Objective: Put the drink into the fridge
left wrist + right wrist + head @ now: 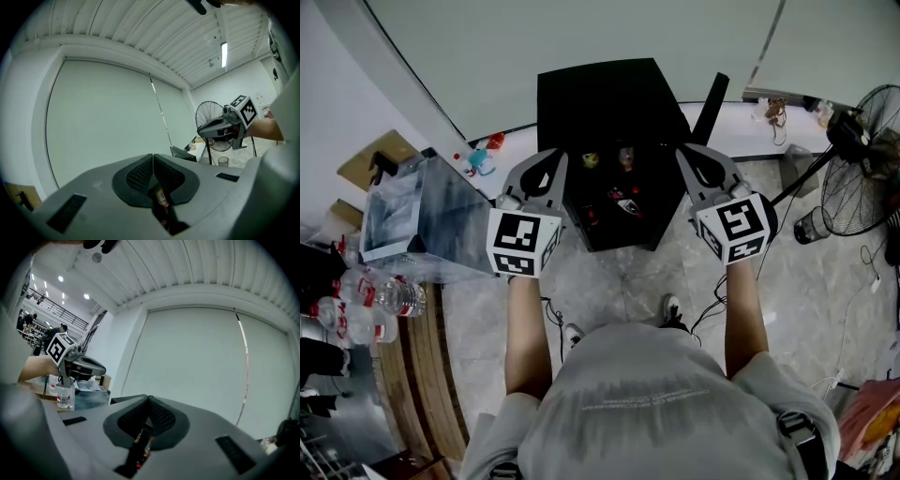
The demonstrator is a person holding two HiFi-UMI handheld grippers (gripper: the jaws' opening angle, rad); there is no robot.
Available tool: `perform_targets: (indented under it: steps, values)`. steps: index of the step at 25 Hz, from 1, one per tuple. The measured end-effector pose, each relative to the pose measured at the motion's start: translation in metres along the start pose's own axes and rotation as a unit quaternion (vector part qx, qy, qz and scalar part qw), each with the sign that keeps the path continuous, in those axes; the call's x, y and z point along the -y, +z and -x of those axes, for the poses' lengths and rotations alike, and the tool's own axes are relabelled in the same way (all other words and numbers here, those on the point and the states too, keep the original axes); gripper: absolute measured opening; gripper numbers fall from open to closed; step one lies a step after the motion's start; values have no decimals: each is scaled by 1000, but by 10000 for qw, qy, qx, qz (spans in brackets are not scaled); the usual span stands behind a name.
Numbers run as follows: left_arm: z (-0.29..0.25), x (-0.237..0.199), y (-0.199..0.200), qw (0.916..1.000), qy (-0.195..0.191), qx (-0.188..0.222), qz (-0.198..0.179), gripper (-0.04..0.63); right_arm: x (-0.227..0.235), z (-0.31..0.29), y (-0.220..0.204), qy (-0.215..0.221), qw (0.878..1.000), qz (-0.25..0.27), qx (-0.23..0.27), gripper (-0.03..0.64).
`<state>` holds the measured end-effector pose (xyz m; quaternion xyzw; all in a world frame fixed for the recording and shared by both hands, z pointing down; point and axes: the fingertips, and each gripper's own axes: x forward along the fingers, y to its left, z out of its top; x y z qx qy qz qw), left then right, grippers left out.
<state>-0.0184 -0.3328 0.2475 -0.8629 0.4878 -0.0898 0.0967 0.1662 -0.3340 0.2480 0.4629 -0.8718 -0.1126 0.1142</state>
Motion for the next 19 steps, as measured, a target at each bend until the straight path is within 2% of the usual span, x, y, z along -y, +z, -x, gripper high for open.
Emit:
perform_targets:
  steps: [19]
  values:
    - [-7,-5,-12,9999,24,-118,81,15,1,-11,-13,57,9999,-37,-115,1]
